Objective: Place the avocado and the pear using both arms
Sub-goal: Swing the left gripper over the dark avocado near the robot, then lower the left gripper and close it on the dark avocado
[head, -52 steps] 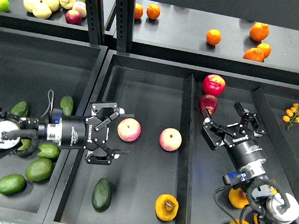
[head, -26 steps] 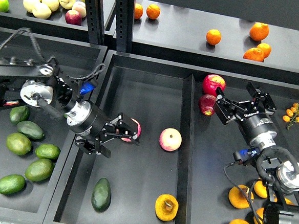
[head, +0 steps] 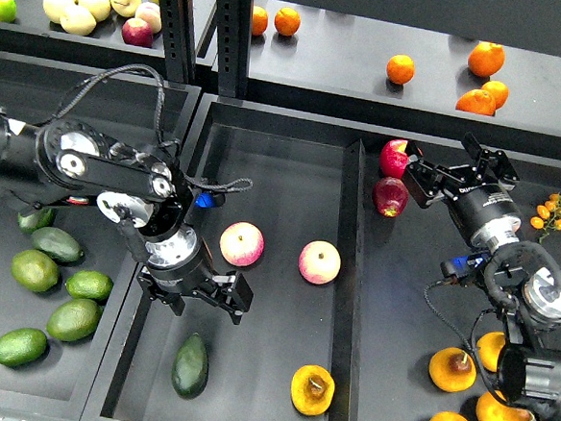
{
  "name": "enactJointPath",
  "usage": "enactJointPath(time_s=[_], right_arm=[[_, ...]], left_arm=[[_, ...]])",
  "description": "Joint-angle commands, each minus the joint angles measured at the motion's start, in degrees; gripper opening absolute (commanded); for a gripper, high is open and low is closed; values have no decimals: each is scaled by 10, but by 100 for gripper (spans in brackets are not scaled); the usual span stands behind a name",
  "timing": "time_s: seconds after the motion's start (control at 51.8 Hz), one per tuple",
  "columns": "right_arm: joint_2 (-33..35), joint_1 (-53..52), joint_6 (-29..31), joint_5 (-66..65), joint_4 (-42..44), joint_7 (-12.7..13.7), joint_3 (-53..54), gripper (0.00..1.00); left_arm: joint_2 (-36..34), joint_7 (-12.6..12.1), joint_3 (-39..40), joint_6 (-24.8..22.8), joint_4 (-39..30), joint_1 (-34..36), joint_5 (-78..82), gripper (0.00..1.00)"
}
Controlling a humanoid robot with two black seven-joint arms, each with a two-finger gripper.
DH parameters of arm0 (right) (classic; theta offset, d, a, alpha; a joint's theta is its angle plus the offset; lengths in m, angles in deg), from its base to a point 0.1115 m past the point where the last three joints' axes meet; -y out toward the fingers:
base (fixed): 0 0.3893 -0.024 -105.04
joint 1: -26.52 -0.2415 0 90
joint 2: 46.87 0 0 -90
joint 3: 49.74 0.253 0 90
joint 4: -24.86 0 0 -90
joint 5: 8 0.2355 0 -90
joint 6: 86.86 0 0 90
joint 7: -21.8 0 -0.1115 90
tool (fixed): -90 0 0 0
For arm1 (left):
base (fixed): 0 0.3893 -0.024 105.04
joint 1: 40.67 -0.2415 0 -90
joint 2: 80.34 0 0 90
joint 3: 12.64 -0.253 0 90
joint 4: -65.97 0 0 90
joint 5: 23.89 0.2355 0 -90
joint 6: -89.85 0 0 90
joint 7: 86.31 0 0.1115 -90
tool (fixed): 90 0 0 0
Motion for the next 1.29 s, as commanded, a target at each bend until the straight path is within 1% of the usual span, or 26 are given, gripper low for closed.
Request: enactJointPath(time_s=[0.0, 0.212, 0.908, 1.275], right_arm=[[0, -3, 0, 0, 0, 0, -1, 100], [0, -6, 2, 2, -1, 0, 0, 100], [0, -5, 6, 4, 0, 1, -1, 100], [0, -4, 7, 4, 0, 1, 0, 100]], left_arm=[[40, 0, -17, 0, 39, -10, 10, 99], [106, 0, -35, 0, 111, -42, 8, 99], [106, 0, -41, 0, 203, -148, -1, 99], [106, 0, -33, 0, 226, -183, 0, 99]])
